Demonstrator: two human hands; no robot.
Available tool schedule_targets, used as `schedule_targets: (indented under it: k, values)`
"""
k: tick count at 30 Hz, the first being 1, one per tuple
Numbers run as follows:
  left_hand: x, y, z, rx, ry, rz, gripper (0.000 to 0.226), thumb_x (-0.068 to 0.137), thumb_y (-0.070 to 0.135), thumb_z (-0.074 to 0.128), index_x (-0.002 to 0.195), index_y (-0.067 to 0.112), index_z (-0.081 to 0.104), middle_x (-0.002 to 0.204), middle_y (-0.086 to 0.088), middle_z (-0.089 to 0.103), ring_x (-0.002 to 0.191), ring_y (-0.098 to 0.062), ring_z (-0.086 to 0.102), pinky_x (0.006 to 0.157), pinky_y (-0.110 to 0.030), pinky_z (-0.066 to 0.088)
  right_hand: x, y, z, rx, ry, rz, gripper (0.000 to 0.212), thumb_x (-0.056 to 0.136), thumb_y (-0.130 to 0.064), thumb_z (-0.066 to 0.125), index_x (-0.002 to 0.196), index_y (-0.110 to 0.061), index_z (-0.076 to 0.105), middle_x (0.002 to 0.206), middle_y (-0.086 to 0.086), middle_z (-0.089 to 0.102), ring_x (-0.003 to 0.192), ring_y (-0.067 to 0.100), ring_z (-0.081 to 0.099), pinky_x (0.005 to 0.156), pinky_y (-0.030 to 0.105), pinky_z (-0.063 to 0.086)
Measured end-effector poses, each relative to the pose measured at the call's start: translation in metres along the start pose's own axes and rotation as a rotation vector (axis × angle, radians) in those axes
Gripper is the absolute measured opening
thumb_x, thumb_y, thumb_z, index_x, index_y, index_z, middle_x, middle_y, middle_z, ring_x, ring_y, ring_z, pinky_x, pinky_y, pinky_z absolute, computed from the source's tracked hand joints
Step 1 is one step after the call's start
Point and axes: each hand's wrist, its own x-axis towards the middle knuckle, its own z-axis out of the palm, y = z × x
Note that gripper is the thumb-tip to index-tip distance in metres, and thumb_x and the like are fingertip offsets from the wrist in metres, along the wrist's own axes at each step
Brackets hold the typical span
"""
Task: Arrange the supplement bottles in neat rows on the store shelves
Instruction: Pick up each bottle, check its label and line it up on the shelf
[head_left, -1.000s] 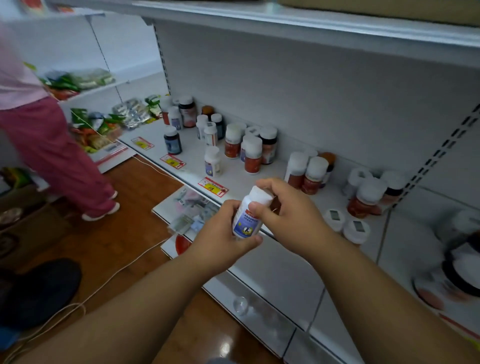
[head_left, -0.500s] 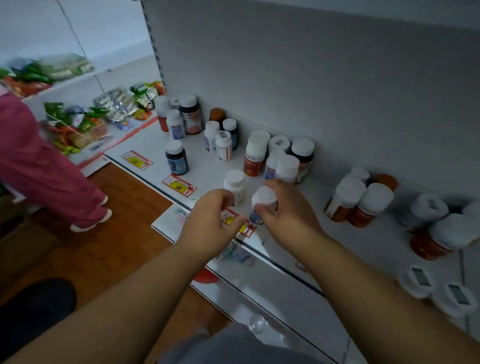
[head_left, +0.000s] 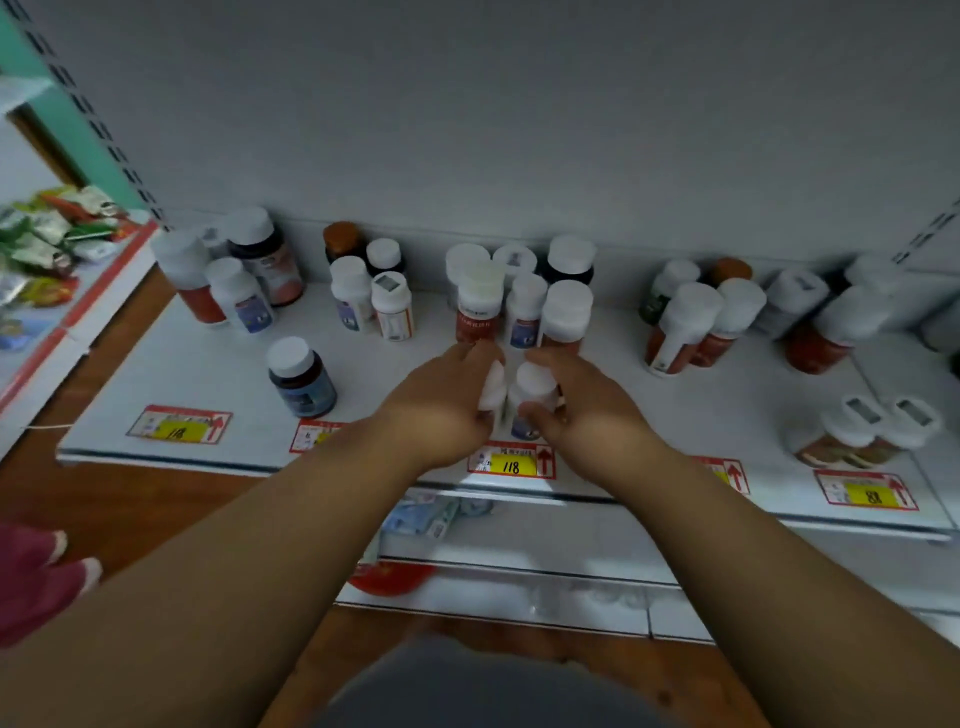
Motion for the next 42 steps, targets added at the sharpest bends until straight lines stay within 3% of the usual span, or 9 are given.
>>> schedule_targets:
  k: [3, 9, 13, 17, 21, 31, 37, 42]
  values:
    - [0.000, -0.003, 0.001, 0.025, 0.038, 0.045, 0.057, 0.076, 0.026, 0.069, 0.125, 0.024, 0.040, 0.112, -0.004, 0.049, 0.088, -0.027, 0.055, 0.067, -0.031, 0.038, -0.003, -0.005, 0.003, -0.010, 0.045, 0.014, 0.056, 0.088, -0.027, 0.066, 0.138, -0.023, 0.044, 0.135, 0.005, 0.051, 0.113, 0.023, 0.052, 0.089, 0.025, 0.036]
    - [-0.004, 0.001, -0.003, 0.016, 0.043, 0.053, 0.068, 0.074, 0.027, 0.071, 0.133, 0.020, 0.039, 0.125, -0.009, 0.047, 0.101, -0.032, 0.055, 0.081, -0.039, 0.047, -0.008, -0.008, 0.005, -0.034, 0.079, -0.004, 0.058, 0.089, -0.029, 0.065, 0.141, -0.023, 0.039, 0.135, 0.007, 0.048, 0.116, 0.024, 0.050, 0.090, 0.024, 0.035]
    - [-0.016, 0.019, -0.017, 0.148, 0.265, 0.180, 0.072, 0.069, 0.033, 0.072, 0.133, 0.011, 0.048, 0.130, -0.013, 0.049, 0.115, -0.036, 0.048, 0.093, -0.046, 0.043, -0.026, -0.008, -0.009, -0.029, 0.195, -0.053, 0.063, 0.088, -0.033, 0.065, 0.143, -0.021, 0.037, 0.129, 0.007, 0.050, 0.111, 0.021, 0.052, 0.092, 0.032, 0.046]
    - [-0.028, 0.070, -0.023, 0.113, 0.469, 0.263, 0.050, 0.069, 0.027, 0.064, 0.116, 0.010, 0.057, 0.113, -0.011, 0.058, 0.102, -0.032, 0.052, 0.087, -0.040, 0.041, -0.062, 0.013, -0.044, -0.065, 0.294, -0.049, 0.056, 0.088, -0.040, 0.062, 0.138, -0.028, 0.041, 0.131, 0.002, 0.051, 0.110, 0.015, 0.054, 0.089, 0.030, 0.047]
    - [-0.026, 0.147, 0.008, 0.001, 0.406, 0.393, 0.043, 0.071, 0.022, 0.066, 0.112, 0.010, 0.059, 0.110, -0.010, 0.060, 0.100, -0.029, 0.054, 0.085, -0.037, 0.039, -0.111, 0.054, -0.099, -0.064, 0.404, -0.011, 0.045, 0.088, -0.036, 0.063, 0.129, -0.028, 0.049, 0.123, -0.002, 0.051, 0.103, 0.009, 0.054, 0.087, 0.035, 0.051]
    - [0.017, 0.378, 0.124, -0.163, 0.239, 0.468, 0.037, 0.079, 0.029, 0.060, 0.114, 0.018, 0.058, 0.109, -0.001, 0.059, 0.100, -0.021, 0.052, 0.087, -0.035, 0.042, -0.241, 0.190, -0.259, -0.122, 0.540, 0.086, 0.031, 0.089, -0.029, 0.064, 0.119, -0.021, 0.059, 0.109, -0.007, 0.056, 0.089, -0.001, 0.054, 0.081, 0.024, 0.047]
    - [0.053, 0.452, 0.157, -0.200, 0.203, 0.508, 0.036, 0.079, 0.029, 0.061, 0.115, 0.023, 0.056, 0.106, 0.003, 0.058, 0.101, -0.017, 0.052, 0.084, -0.033, 0.043, -0.261, 0.251, -0.318, -0.096, 0.566, 0.147, 0.027, 0.088, -0.025, 0.065, 0.115, -0.021, 0.061, 0.104, -0.007, 0.056, 0.085, 0.000, 0.052, 0.070, 0.000, 0.038]
    - [0.108, 0.503, 0.173, -0.215, 0.195, 0.575, 0.034, 0.078, 0.025, 0.064, 0.111, 0.018, 0.061, 0.105, 0.000, 0.060, 0.096, -0.019, 0.054, 0.080, -0.029, 0.042, -0.256, 0.305, -0.365, -0.117, 0.680, 0.258, 0.024, 0.089, -0.029, 0.063, 0.113, -0.023, 0.062, 0.107, -0.006, 0.059, 0.088, 0.005, 0.057, 0.075, 0.019, 0.046]
